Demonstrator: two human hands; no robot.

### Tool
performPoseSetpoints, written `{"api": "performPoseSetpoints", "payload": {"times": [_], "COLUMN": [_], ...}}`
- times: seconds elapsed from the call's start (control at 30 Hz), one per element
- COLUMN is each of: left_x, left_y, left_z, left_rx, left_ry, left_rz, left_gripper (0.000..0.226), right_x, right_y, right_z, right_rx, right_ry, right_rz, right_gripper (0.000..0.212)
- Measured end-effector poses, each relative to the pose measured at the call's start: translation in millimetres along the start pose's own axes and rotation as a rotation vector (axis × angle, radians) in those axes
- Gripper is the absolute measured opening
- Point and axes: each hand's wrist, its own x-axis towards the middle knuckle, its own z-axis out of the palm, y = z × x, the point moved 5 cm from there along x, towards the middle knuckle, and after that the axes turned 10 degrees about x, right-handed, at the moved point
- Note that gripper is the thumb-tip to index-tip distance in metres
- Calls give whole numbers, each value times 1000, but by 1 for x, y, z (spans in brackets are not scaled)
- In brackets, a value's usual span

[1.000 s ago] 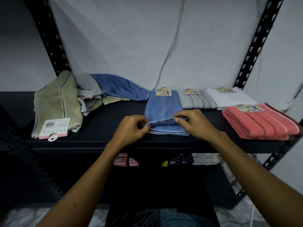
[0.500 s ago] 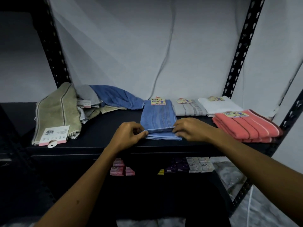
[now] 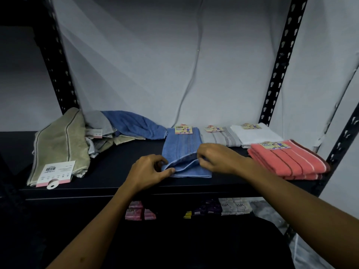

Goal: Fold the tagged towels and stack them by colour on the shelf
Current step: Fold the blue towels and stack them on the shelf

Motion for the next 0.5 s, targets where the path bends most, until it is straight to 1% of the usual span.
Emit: {"api": "performPoseSetpoints", "payload": {"times": [0.1,0.17,0.23,0.33,0.4,0.47,0.5], "left_x": [2,4,4,0,-2,-3,-3], "left_y": [6,10,11,7,2,1,1], "left_z": [-1,1,4,4,4,6,7], "left_rx": [58,109,128,59,27,39,64], "left_ry": [11,15,52,157,212,220,212], "left_rz": [1,11,37,91,94,89,84], "left_gripper": [50,48,45,37,30,28,29], "right_x": [-3,-7,-11,-16,-20,-25,-28], "right_y": [2,7,12,17,15,10,7], "right_z": [-4,-2,0,2,6,14,19], "right_rx": [-58,-121,-160,-176,-184,-176,-154], "right_ry": [169,240,300,402,450,467,463], "right_rz": [-107,-177,-225,-271,-321,-389,-409], "right_gripper": [24,27,23,19,16,9,10]}}
